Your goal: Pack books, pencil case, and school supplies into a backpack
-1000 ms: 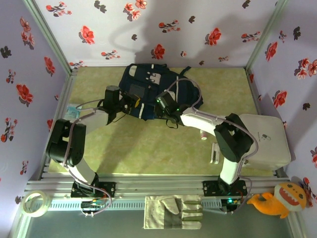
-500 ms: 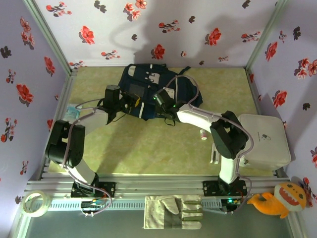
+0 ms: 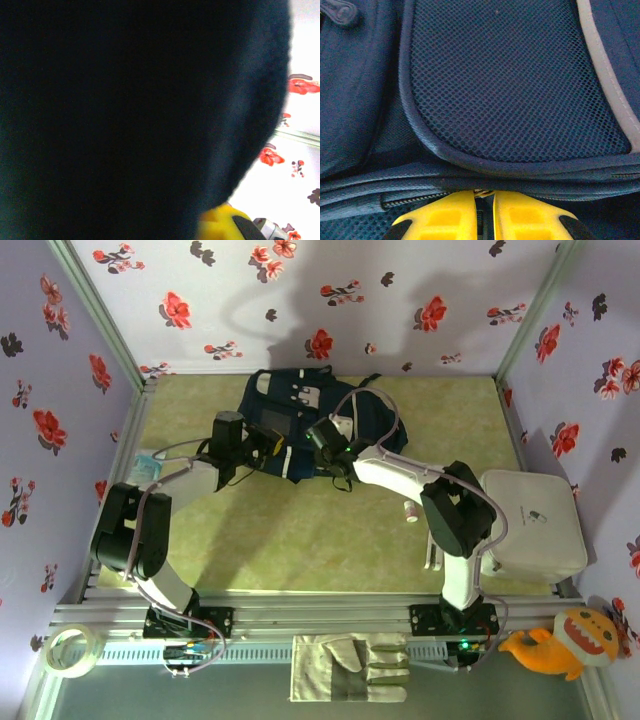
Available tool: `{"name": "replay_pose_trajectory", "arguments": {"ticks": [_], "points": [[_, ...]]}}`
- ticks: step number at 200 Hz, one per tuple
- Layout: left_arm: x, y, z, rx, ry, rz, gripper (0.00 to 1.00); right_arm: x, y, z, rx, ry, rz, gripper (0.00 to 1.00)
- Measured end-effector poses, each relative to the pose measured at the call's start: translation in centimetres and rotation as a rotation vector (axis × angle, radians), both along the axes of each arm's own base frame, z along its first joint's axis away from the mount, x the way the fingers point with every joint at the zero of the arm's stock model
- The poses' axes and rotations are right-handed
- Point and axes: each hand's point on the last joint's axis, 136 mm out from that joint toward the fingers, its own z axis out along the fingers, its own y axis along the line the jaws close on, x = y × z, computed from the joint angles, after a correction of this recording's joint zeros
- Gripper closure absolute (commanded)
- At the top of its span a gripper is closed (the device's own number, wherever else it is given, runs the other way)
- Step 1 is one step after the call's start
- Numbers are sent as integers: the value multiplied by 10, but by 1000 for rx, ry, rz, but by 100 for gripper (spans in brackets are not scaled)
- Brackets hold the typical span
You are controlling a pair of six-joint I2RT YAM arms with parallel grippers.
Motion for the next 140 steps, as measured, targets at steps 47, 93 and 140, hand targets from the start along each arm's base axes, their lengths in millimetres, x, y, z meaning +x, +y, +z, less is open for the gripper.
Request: {"name": "replay_pose_trajectory", "arguments": {"ticks": [47, 93, 140], "points": [[-2, 1, -1, 15, 1, -9, 100, -8, -18, -12, -53, 22, -7, 83], [-3, 2, -2, 21, 6, -9, 100, -10, -23, -19, -78, 43, 32, 72], [-3, 3, -1, 22, 2, -9, 100, -8, -20, -21, -114, 45, 87, 68]]}}
